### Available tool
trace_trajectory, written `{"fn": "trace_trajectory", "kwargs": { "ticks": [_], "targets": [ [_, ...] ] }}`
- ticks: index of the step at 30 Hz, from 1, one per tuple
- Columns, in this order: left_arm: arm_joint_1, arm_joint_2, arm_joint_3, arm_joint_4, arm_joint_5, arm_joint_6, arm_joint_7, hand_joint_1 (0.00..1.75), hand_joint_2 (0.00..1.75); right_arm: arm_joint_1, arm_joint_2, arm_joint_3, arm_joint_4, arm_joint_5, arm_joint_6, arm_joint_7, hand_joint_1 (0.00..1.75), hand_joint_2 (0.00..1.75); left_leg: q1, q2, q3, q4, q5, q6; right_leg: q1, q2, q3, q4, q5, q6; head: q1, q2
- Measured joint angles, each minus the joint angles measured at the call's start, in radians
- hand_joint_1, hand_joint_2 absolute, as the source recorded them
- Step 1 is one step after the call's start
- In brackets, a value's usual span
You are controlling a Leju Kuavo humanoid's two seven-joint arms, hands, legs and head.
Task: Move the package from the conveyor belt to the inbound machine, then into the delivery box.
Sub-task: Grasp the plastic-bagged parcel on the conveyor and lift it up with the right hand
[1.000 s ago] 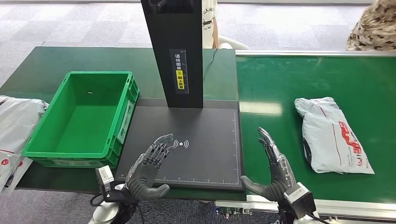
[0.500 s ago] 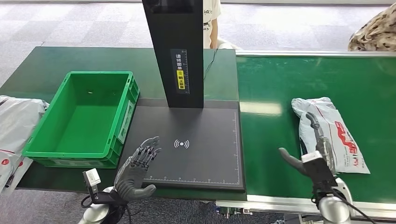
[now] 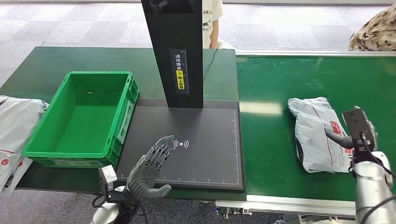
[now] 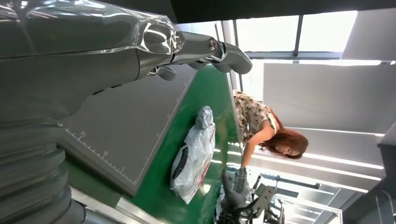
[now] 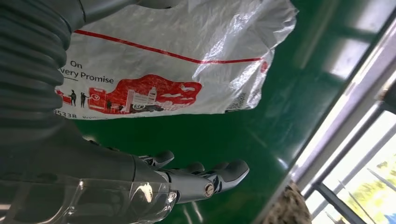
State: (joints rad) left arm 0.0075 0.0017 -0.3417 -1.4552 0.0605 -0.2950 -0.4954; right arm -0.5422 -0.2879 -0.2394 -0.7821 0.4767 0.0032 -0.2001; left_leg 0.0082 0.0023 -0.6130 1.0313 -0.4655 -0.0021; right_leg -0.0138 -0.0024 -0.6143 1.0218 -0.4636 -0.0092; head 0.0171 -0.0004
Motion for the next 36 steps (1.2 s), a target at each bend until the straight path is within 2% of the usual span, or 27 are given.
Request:
{"fn": "trace_trajectory", "kwargs": {
  "ticks": [4,8,12,16,30,32,36],
  "targets": [
    [0.018,-0.023,0.032,-0.035,-0.014,-0.007,0.023,0.00,1.75,-0.101,-0.001,0.023,0.171,0.074,0.016,0.129,0.00,1.75,0.001,-0.001,0.000,0.000,0.000,0.000,0.000,-0.001,0.000,0.000,0.000,0.000,0.000,0.000],
    [0.033,-0.035,0.057,-0.055,-0.023,-0.017,0.033,0.00,1.75,-0.140,-0.001,0.085,0.276,0.184,0.067,0.264,0.00,1.75,0.001,-0.002,0.000,0.000,0.000,0.000,0.001,-0.001,0.000,0.000,-0.001,0.000,0.000,0.000],
    [0.047,-0.037,0.069,-0.059,-0.027,-0.024,0.035,0.00,1.75,-0.142,-0.002,0.150,0.334,0.252,0.137,0.320,0.00,1.75,0.001,-0.002,0.000,0.000,0.000,0.000,0.001,-0.001,0.000,0.000,-0.001,0.000,0.000,0.000],
    [0.049,-0.038,0.076,-0.059,-0.030,-0.028,0.035,0.00,1.75,-0.137,-0.008,0.190,0.358,0.265,0.191,0.322,1.75,1.75,0.001,-0.002,0.000,0.000,0.000,0.000,0.001,-0.001,0.000,0.000,-0.001,0.000,0.000,0.000],
    [0.054,-0.048,0.090,-0.074,-0.039,-0.018,0.056,0.00,1.75,-0.136,-0.014,0.228,0.357,0.271,0.154,0.306,1.75,1.75,0.001,-0.002,0.005,0.000,-0.001,0.000,0.001,-0.002,0.006,-0.001,-0.002,0.000,0.000,0.000],
    [0.061,-0.051,0.096,-0.082,-0.044,-0.016,0.056,0.00,1.75,-0.129,-0.012,0.228,0.347,0.263,0.113,0.271,1.75,1.75,0.001,-0.002,0.004,0.000,-0.001,0.000,0.001,-0.002,0.006,0.000,-0.001,0.000,0.000,0.000],
    [0.084,-0.057,0.105,-0.111,-0.057,-0.009,0.056,0.00,1.75,-0.102,0.003,0.226,0.296,0.254,-0.029,0.172,1.75,1.75,0.001,-0.002,0.004,0.000,-0.001,0.000,0.001,-0.002,0.005,0.000,-0.002,0.000,0.000,0.000]
  ]
}}
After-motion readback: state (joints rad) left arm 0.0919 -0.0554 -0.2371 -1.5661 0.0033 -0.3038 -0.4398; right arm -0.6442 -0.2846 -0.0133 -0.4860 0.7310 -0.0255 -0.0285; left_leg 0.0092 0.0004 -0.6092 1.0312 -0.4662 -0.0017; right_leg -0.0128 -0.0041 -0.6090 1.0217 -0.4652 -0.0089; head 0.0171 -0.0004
